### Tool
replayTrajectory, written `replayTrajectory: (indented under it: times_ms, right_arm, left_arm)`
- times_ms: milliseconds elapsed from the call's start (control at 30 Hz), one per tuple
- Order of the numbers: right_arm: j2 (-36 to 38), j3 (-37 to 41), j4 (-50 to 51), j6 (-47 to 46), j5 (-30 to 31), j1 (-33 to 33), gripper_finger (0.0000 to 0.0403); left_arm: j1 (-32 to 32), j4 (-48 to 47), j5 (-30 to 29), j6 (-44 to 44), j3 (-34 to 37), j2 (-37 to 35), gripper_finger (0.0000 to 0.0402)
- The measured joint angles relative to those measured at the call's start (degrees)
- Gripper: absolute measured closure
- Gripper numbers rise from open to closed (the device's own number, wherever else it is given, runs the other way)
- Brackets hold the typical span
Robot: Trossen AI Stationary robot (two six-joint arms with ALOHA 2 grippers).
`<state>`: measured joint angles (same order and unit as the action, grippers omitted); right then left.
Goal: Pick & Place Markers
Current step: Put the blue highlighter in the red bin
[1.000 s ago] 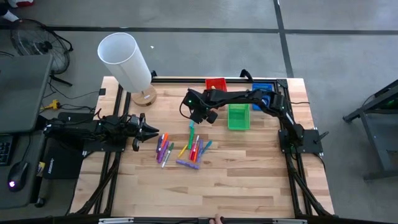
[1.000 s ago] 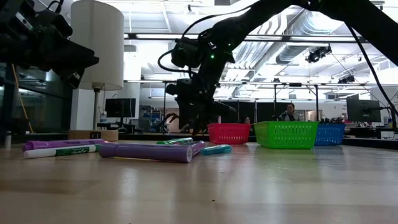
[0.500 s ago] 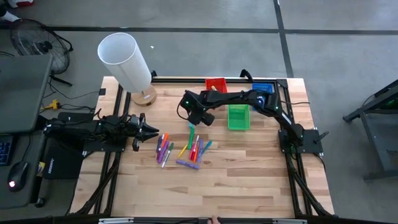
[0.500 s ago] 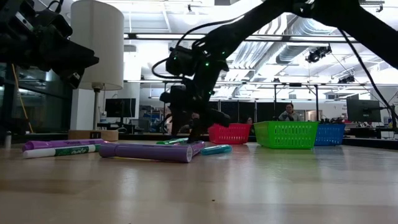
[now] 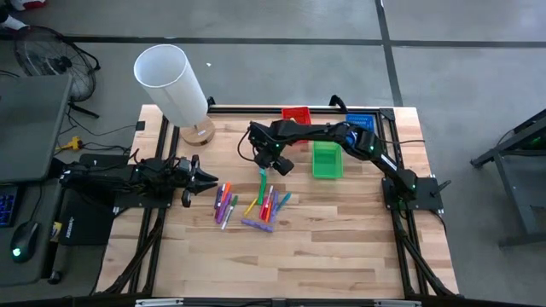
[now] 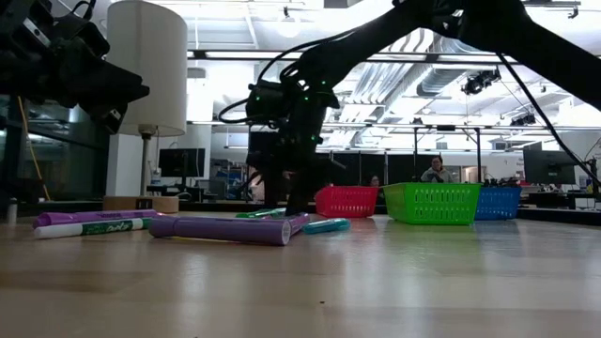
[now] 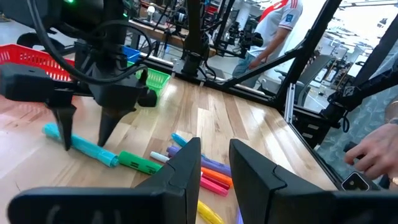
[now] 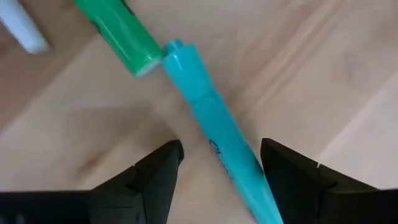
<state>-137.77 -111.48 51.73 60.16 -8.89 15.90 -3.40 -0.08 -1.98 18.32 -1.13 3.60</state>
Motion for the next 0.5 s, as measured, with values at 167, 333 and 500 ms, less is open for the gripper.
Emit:
replayTrajectory:
  times_ms: [167,333,500]
  right_arm:
    - [-0.07,0.07,2.55,-4.86,-1.35,-0.42,0.0201]
    - [-0.09,0.11,3.78,-10.08,-0.5,-0.93,0.0213]
    - [-0.07,0.15,4.32,-20.23,1.65,-1.77,0.0219]
  left_arm:
    - [0.0,0.0,0.0,0.01,0.02,-0.01,0.0318]
    - [0.0,0.0,0.0,0.0,0.01,0.01,0.0318]
    - [0.0,0.0,0.0,0.01,0.0,0.0,0.0318]
